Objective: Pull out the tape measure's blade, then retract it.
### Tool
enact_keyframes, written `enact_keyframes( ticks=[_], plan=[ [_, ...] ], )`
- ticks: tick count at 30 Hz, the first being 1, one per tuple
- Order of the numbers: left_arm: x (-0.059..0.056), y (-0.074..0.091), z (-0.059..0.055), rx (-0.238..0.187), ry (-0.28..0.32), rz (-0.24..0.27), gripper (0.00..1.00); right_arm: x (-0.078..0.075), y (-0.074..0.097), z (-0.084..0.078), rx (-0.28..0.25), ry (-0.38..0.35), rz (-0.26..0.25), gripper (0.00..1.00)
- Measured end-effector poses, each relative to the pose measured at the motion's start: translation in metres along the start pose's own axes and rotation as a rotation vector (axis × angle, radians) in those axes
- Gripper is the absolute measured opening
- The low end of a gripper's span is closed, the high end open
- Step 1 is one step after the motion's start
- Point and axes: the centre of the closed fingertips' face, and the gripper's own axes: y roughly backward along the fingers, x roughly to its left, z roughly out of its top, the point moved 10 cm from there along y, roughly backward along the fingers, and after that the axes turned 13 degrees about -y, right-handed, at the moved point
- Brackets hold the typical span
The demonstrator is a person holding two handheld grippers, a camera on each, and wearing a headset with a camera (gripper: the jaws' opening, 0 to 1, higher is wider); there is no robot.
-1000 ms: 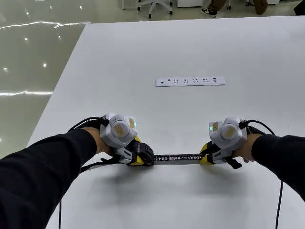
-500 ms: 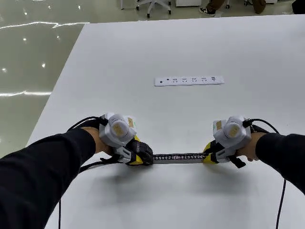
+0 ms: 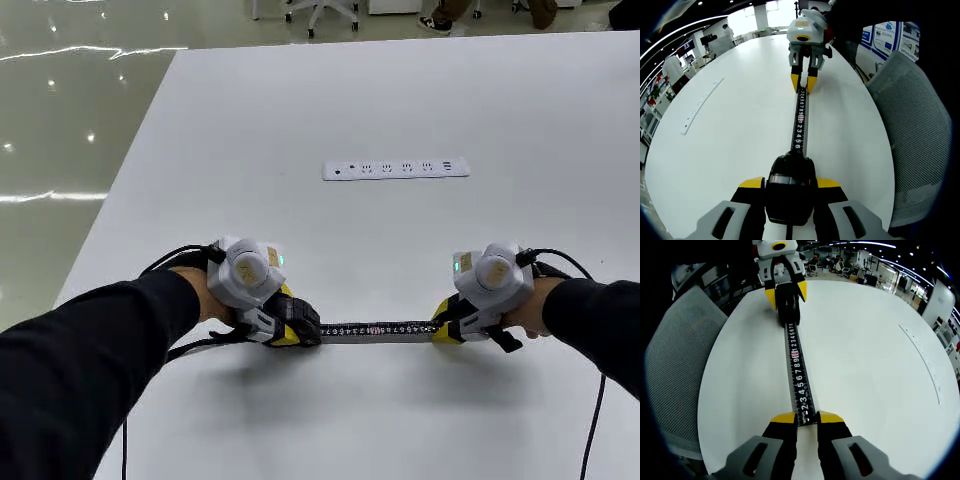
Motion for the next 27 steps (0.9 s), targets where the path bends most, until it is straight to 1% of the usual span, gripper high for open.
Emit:
enact_keyframes(
  ticks=[10, 16, 27],
  plan=[
    [0.000, 0.000, -0.001, 0.000, 0.001, 0.002, 0.33, -0.002, 0.005, -0.005, 0.009, -0.002, -0.010, 0.10],
    [0.000, 0.000, -0.001, 0.000, 0.001, 0.004, 0.33, -0.005, 0.010, -0.012, 0.013, -0.010, -0.016, 0.10],
    [0.000, 0.000, -0.001, -0.002, 0.003, 0.006, 0.33, -0.007, 0.015, -0.021, 0.021, -0.017, -0.024, 0.10]
  ],
)
